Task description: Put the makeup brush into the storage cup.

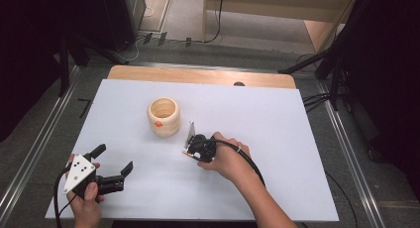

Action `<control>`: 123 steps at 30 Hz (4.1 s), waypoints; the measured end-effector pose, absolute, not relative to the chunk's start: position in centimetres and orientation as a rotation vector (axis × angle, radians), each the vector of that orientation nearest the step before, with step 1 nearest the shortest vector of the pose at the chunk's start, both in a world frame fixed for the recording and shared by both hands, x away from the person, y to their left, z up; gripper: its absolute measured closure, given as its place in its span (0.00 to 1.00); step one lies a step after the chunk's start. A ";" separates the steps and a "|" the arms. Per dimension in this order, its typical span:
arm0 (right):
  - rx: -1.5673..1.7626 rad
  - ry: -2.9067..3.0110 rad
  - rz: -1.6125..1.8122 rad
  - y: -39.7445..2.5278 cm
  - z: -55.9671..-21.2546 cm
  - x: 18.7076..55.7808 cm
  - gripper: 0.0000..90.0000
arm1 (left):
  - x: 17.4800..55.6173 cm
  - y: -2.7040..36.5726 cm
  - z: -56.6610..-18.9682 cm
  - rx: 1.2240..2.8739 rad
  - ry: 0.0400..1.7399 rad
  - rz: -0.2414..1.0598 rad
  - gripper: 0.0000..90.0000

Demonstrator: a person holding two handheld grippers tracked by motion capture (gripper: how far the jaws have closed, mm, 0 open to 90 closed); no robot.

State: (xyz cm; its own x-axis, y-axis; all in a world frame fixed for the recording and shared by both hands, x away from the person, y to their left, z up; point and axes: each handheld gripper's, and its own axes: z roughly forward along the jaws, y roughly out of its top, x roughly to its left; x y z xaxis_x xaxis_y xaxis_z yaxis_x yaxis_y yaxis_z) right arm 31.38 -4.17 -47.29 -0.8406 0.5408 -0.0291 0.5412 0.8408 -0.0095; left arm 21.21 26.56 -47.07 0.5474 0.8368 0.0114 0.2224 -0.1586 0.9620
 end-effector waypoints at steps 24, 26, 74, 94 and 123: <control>0.984 2.886 0.485 -8.3 -46.3 30.4 0.95 | 22.4 24.2 -46.4 1.698 0.862 0.655 0.00; 0.994 2.854 0.553 -8.8 -46.2 30.4 0.95 | 22.7 23.9 -46.3 1.699 0.856 0.656 0.00; 1.095 2.351 1.350 -13.4 -47.1 26.1 0.95 | 26.1 19.1 -43.8 1.675 0.740 0.489 0.00; 1.054 2.235 1.511 -12.5 -47.5 25.4 0.95 | 25.8 17.5 -44.0 1.694 0.701 0.409 0.12; 0.933 2.269 1.598 -9.7 -47.5 24.2 0.95 | 25.3 15.2 -43.9 1.720 0.676 0.280 0.42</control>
State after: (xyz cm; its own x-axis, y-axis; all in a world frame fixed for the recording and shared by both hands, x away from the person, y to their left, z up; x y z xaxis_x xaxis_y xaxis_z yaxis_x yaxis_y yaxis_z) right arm 24.23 -9.74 -47.55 -0.7766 0.6039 0.1793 0.3725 0.2107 0.9038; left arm 25.34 15.21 -43.87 0.8018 0.5737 -0.1673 0.2872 -0.1244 0.9498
